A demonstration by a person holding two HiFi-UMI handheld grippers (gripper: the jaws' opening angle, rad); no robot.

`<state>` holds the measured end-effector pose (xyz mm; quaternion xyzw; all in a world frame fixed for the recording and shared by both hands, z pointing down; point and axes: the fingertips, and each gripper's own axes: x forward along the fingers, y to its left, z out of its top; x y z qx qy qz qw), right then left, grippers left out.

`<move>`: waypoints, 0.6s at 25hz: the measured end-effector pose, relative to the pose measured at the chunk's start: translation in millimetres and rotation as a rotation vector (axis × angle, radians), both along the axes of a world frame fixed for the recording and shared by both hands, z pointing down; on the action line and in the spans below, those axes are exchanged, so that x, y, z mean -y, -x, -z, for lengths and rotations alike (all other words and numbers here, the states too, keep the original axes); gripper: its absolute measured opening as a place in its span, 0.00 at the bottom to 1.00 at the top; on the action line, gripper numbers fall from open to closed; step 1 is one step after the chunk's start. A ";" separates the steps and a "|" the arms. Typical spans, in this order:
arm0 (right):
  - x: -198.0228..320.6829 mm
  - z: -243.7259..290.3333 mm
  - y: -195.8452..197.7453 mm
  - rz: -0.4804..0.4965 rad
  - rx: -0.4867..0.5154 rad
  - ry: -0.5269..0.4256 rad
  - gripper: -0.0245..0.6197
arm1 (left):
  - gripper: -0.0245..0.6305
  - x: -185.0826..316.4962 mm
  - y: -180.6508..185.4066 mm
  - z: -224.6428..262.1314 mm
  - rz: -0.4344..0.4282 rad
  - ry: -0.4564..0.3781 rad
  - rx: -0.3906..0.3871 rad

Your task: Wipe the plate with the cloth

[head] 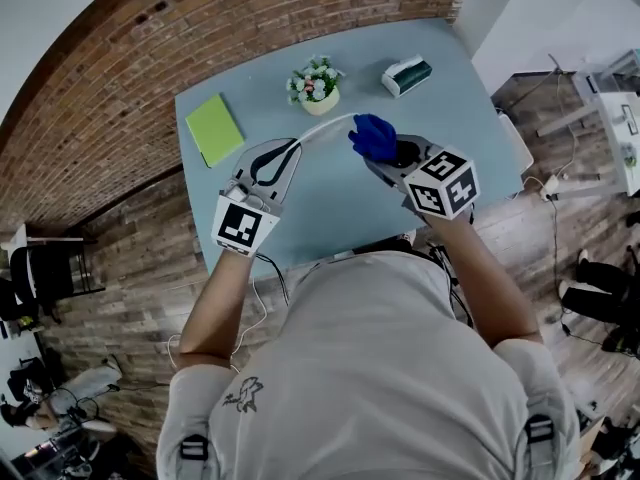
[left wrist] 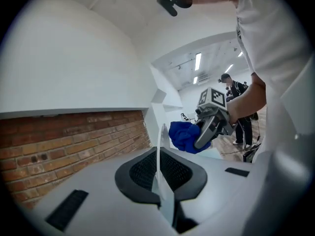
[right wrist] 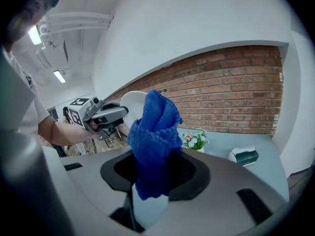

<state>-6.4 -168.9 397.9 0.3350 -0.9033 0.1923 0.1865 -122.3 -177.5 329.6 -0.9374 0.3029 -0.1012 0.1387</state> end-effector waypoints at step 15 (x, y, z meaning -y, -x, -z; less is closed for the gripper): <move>22.4 -55.3 -58.5 -0.007 0.053 0.101 0.26 | 0.06 50.3 -74.2 -86.2 0.096 0.412 -0.180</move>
